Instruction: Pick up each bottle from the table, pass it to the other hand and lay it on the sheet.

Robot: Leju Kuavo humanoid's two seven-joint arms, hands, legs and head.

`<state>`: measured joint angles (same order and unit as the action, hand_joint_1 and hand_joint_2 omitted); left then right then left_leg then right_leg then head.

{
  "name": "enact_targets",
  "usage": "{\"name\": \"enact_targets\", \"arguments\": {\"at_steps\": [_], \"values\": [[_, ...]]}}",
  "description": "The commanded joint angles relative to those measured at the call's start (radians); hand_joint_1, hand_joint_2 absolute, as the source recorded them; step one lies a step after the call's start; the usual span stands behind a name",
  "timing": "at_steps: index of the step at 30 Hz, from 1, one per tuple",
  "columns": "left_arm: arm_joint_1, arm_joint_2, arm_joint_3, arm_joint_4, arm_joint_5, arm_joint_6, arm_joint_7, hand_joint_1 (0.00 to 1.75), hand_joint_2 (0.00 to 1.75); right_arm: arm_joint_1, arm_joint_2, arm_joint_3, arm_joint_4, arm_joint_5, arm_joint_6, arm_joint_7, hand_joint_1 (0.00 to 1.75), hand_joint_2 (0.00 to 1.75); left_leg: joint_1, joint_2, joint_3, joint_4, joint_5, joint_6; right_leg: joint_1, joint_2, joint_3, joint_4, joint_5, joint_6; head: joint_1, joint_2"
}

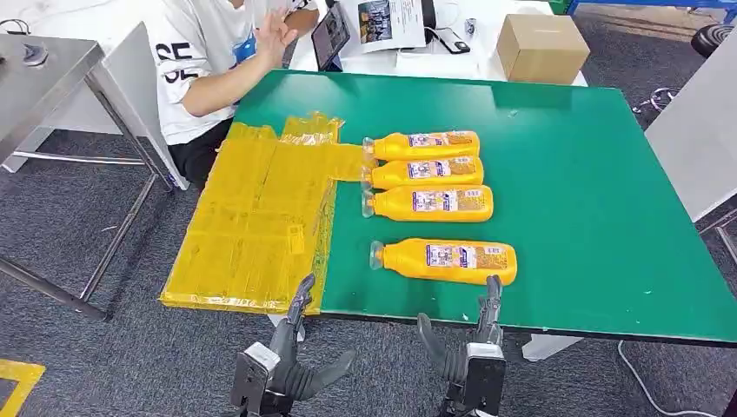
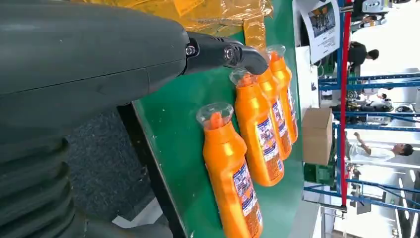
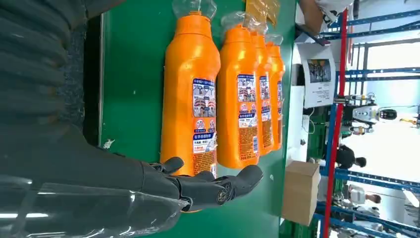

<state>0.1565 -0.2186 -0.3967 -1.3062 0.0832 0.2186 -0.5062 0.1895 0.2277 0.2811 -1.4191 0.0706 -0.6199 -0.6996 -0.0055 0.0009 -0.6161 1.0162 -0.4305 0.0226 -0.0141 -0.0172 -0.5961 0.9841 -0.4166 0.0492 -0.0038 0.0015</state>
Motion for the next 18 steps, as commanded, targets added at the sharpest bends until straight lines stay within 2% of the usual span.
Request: {"name": "enact_targets", "arguments": {"at_steps": [1,5,9,14,18], "values": [[-0.002,0.006,-0.013,0.043,-0.001,0.002,0.0,0.0,1.75,-0.02,-0.012,0.008,0.05,0.0,-0.004,0.001,0.0,1.75,0.001,0.001,0.006,-0.002,-0.002,-0.002,0.001,0.003,0.006,-0.002,-0.001,-0.002,0.0,0.0],[0.0,0.005,-0.009,0.043,0.0,0.007,-0.002,0.0,1.75,-0.022,-0.014,0.012,0.058,0.007,-0.008,0.001,0.0,1.75,0.001,0.001,0.003,-0.001,-0.001,-0.001,0.001,0.002,0.003,-0.001,0.0,-0.001,0.0,0.0],[-0.011,0.0,0.015,0.034,-0.011,0.011,-0.018,0.0,1.75,-0.05,-0.056,0.028,0.04,0.103,-0.063,0.001,0.0,1.75,0.001,0.001,0.003,-0.001,-0.001,-0.001,0.001,0.002,0.003,-0.001,0.0,-0.001,0.0,0.0],[-0.068,-0.03,0.081,0.036,-0.021,-0.017,-0.035,0.0,1.75,-0.127,-0.063,-0.089,-0.035,0.307,-0.049,0.025,0.0,1.75,0.001,0.001,0.003,0.0,-0.001,-0.001,0.001,0.002,0.003,-0.001,0.0,-0.001,0.0,0.0],[-0.096,-0.039,0.098,0.051,-0.031,-0.025,-0.035,0.0,1.75,-0.168,-0.071,-0.122,-0.036,0.327,-0.025,0.051,0.0,1.75,0.001,0.0,0.003,0.0,0.0,-0.001,0.001,0.001,0.003,-0.001,0.0,-0.001,0.0,0.0]]}}
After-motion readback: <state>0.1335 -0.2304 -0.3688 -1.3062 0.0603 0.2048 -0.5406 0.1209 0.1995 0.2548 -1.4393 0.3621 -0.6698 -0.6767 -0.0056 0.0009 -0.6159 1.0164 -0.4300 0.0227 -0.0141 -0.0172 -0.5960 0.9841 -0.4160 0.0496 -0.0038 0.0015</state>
